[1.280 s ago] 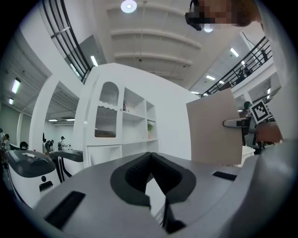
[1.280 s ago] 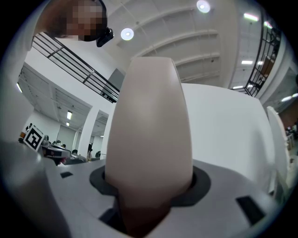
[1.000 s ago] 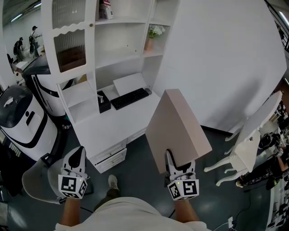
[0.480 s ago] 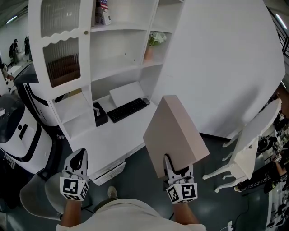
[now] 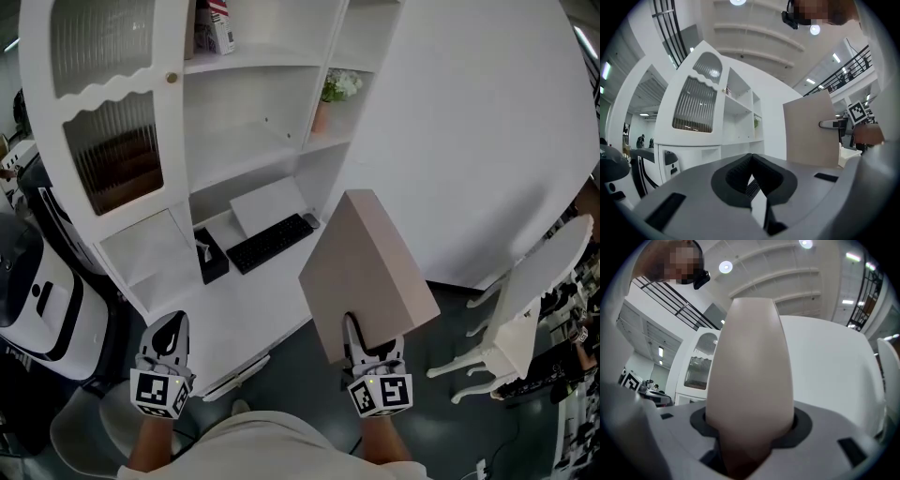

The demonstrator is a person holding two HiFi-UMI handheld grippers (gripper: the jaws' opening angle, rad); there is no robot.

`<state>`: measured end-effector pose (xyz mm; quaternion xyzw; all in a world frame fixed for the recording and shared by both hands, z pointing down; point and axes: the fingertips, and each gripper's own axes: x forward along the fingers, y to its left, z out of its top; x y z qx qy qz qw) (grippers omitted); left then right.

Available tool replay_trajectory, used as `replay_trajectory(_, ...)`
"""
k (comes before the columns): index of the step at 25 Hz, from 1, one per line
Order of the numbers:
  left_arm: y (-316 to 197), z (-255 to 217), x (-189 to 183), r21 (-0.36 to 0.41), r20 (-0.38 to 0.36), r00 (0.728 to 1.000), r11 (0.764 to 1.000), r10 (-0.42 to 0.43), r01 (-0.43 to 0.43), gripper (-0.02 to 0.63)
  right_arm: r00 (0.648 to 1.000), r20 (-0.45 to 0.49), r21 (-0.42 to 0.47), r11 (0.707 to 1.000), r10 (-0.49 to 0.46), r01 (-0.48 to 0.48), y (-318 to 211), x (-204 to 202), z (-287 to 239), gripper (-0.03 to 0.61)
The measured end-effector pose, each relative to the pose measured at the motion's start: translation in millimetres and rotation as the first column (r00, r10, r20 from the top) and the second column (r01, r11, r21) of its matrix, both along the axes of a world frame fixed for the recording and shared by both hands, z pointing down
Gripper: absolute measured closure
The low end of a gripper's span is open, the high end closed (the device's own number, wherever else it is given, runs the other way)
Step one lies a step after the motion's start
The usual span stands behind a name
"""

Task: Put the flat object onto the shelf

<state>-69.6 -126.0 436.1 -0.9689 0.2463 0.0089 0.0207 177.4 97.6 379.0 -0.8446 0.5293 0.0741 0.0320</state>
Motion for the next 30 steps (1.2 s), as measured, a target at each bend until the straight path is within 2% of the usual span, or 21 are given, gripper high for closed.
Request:
replay_trajectory(10,-42,3,20,-0.008,0.016,1.000,1.000,-0.001,0.001,0.612,1.000,0.011,0.017,1.000,0.004,-0.004,-50,31,-8,0.307)
replay_trajectory(20,-62,5,30,0.000,0.023,0.993,0.993,-0.115,0.115,0.612,0.997,-0.006,0.022,0.997,-0.072,0.072,-99,80,-11,0.307)
replay_trajectory(25,-74,4,30,-0.003,0.023,0.983,0.983,-0.181,0.182,0.612,0.991,-0.075,-0.002,0.994,-0.113,0.113,-131,104,-21,0.307)
replay_trajectory(30,-83,5,32,-0.013,0.025,0.974,0.974,-0.224,0.225,0.612,0.964,-0.220,-0.049,0.988,-0.151,0.144,-161,117,-40,0.307)
